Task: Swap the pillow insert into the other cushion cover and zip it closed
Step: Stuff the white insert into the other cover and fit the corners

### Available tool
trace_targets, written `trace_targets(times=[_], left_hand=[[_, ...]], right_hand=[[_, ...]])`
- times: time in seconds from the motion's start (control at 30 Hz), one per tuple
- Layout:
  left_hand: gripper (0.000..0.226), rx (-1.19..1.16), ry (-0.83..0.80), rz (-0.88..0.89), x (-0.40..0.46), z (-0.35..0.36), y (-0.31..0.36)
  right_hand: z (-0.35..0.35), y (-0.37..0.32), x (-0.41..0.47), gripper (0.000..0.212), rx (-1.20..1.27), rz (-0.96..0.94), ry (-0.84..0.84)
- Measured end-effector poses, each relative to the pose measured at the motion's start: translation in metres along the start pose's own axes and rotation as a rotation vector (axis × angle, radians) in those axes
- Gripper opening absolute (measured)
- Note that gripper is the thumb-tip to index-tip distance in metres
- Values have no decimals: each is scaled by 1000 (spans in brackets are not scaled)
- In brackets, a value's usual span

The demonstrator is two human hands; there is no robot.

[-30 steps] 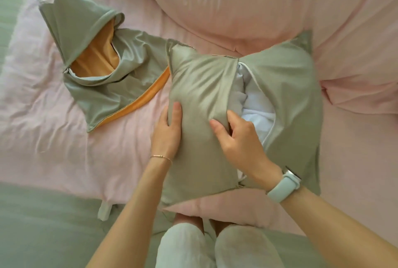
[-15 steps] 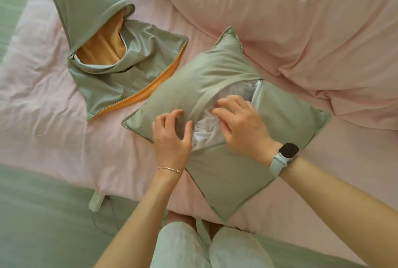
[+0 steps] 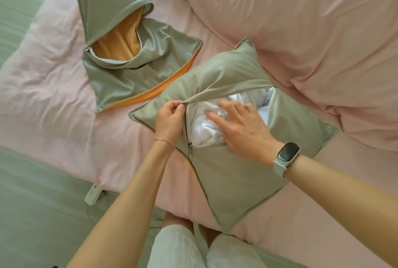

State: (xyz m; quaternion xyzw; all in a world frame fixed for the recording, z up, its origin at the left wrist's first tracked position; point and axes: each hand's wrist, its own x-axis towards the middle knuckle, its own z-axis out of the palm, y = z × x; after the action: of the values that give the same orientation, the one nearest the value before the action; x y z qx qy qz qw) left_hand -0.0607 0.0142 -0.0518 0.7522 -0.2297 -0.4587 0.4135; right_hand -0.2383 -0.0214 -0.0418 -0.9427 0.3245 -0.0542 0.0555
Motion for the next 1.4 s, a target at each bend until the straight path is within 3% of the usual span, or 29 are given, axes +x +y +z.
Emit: trace_targets(times=[0.13, 0.27, 0.37, 0.43, 0.53, 0.63, 0.77, 0.9, 1.07, 1.17, 1.23, 1.4], left_hand=[[24, -154, -236, -79, 16, 16, 24], [19, -126, -356, -71, 32, 32, 55], [22, -78, -335, -55, 45, 31, 59], [19, 2, -320, -2, 50, 23, 55], [17, 180, -246, 138, 53, 5, 41], [25, 397, -121, 338, 47, -4, 25], [32, 665, 33, 582, 41, 7, 21], [34, 630, 137, 574, 44, 15, 29], [34, 586, 84, 664, 47, 28, 30], [40, 550, -70, 603, 47, 31, 25], [41, 542, -79, 543, 43, 31, 21], [34, 489, 6, 467, 34, 41, 25]], right_hand=[[-11, -2, -3, 27, 38, -129, 125], [-10, 6, 14, 30, 161, 126, 90], [-3, 5, 33, 44, 99, 259, 35], [1, -1, 44, 45, 102, 233, 27], [3, -3, 47, 36, 175, 127, 128], [5, 10, 37, 25, 207, 165, 259], [14, 15, 36, 38, 142, 195, 125], [23, 17, 54, 46, 108, 251, 32], [10, 21, 84, 35, 72, 429, -148], [7, 18, 91, 22, 42, 398, -213], [4, 10, 88, 20, 80, 393, -228], [-3, 9, 57, 27, 322, 506, -631]])
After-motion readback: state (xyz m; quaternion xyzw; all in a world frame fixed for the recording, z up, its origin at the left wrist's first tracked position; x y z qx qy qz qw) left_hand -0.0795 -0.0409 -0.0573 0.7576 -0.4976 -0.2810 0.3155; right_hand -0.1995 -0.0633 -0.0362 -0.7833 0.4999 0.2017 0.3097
